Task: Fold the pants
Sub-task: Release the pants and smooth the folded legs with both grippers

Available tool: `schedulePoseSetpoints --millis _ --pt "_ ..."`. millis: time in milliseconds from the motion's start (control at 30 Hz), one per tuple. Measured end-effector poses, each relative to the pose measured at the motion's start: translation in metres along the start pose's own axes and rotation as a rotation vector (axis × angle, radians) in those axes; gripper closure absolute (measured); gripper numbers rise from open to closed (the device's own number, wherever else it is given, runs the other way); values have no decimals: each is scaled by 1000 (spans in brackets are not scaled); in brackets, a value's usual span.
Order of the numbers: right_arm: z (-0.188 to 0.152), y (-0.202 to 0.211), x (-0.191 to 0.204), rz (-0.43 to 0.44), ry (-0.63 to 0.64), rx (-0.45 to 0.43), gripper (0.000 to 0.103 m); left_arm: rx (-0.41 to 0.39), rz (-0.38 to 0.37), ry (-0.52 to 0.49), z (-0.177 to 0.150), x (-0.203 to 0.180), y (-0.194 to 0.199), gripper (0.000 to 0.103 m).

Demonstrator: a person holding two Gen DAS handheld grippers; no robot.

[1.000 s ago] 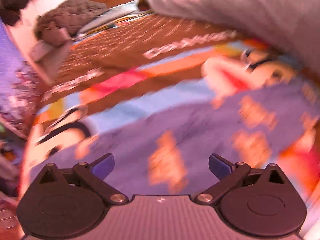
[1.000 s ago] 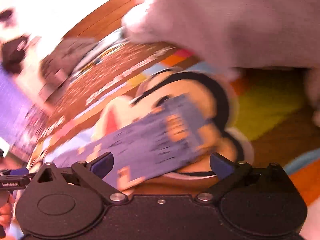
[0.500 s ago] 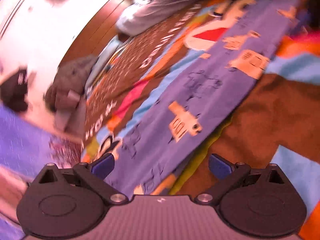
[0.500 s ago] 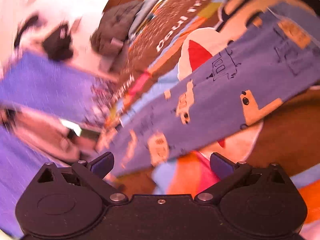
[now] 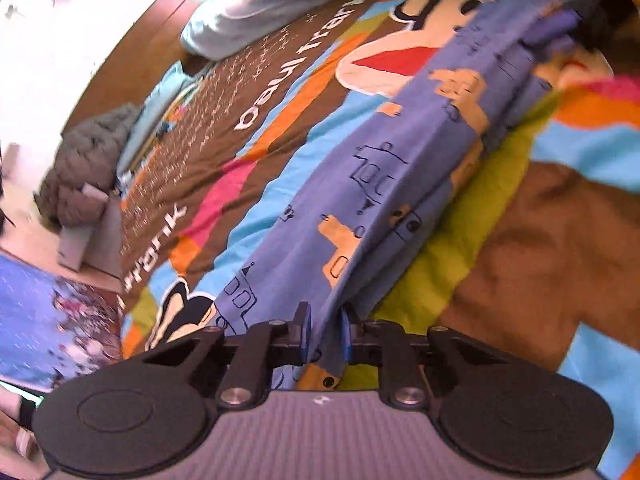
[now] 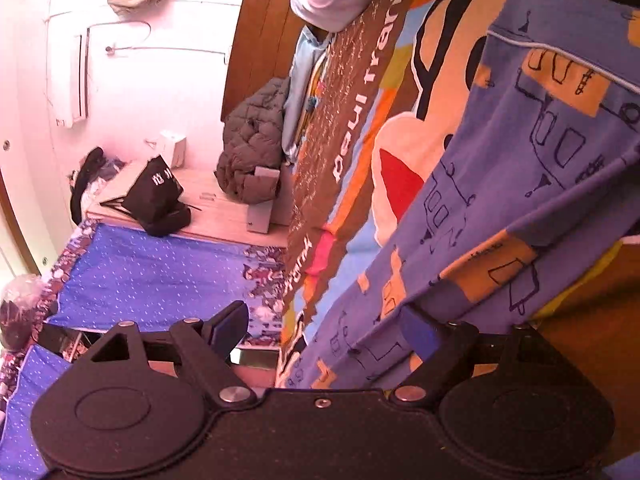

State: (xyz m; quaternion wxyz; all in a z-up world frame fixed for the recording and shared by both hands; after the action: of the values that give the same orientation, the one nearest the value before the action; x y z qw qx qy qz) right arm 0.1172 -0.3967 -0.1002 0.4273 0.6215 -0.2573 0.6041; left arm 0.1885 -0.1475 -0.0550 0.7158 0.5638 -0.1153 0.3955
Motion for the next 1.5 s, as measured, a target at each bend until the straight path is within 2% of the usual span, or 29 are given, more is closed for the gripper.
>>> schedulePoseSetpoints --millis 167,233,300,500,567,700,867,933,967,1000,1100,1267,1400,1500 --pt "-14 -10 14 -12 92 94 18 9 -58 79 0 18 -2 90" --pt "-23 -12 26 -45 168 136 26 7 -80 111 0 27 -3 91" --pt "-34 -12 44 -118 324 160 46 1 -111 134 -2 39 -3 92" --pt "-79 -28 84 -409 844 305 70 1 -212 217 -1 63 -14 92" --pt "-97 -39 91 -452 1015 351 71 -4 -228 239 -1 68 -17 92" --pt "-138 -70 98 -462 1334 467 74 -17 -245 252 -3 72 -17 92" --pt "-165 -99 91 -542 1632 457 74 -35 -255 235 -3 70 -15 92" --pt "-169 -106 85 -569 1675 487 81 -37 -263 242 -3 71 -14 92" --pt "-170 -108 82 -575 1677 494 99 -39 -266 241 -3 72 -13 92" --pt "-170 -108 79 -581 1685 481 103 -44 -267 234 -4 71 -11 92" --pt "-167 -100 83 -559 1701 407 103 -58 -276 209 -6 69 -3 92" --pt "-161 -70 110 -496 1641 308 103 -77 -325 192 -13 65 10 90" --pt "-166 -50 114 -472 1602 356 103 -76 -363 163 -27 52 16 82" --pt "-169 -43 103 -474 1566 469 103 -56 -366 134 -37 40 17 82"
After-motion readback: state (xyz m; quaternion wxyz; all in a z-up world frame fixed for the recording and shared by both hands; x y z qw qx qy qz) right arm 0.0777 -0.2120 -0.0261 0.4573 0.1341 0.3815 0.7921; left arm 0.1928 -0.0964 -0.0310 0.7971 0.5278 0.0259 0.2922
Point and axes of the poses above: each gripper's, at about its wrist camera, not at the fingertips, and y roughly against the way its jaws point, x to its left, z to its top, the point moved 2 cm from there along -y, roughly the way its jaws point, and after that the axes turned 3 degrees about -y, right-handed, at the moved point
